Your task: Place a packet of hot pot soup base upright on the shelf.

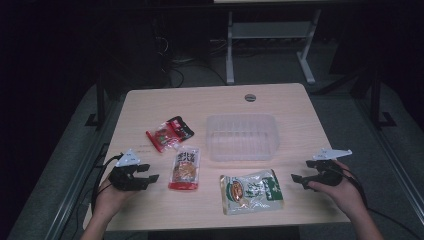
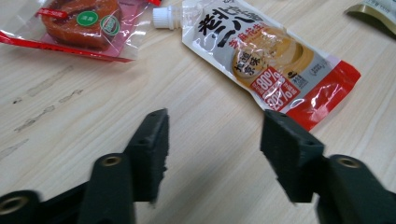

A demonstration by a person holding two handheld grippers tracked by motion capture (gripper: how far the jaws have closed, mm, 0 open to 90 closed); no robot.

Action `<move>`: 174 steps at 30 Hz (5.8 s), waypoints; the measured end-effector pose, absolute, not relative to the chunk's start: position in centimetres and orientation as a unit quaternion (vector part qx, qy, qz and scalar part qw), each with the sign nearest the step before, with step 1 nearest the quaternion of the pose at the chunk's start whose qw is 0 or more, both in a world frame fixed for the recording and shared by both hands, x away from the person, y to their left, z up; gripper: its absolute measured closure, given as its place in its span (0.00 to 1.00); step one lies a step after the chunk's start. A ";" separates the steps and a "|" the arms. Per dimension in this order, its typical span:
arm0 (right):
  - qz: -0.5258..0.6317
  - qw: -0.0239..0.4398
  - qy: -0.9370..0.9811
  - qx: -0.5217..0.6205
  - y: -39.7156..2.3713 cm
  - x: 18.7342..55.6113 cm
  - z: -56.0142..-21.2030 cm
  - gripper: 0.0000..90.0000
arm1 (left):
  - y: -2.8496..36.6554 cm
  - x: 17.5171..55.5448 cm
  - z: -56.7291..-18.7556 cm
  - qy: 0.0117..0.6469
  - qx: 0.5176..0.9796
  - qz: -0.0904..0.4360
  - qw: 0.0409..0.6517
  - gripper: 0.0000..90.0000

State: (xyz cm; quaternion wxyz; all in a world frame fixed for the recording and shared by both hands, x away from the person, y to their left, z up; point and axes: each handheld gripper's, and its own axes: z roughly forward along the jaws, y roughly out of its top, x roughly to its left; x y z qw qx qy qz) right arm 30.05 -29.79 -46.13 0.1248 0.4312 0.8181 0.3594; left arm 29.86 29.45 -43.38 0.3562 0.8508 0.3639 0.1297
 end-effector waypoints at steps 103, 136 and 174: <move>0.351 0.101 0.818 0.443 -29.9 29.5 -46.1 0.16 | 33.8 32.5 -43.6 0.461 0.827 0.113 0.301 1.00; 0.428 0.026 0.850 0.307 -18.9 29.7 -42.3 0.22 | 36.1 28.6 -42.3 0.472 0.816 0.159 0.292 1.00; 0.456 -0.079 0.869 0.176 1.0 35.0 -42.1 0.22 | 37.8 29.6 -45.0 0.502 0.811 0.121 0.274 1.00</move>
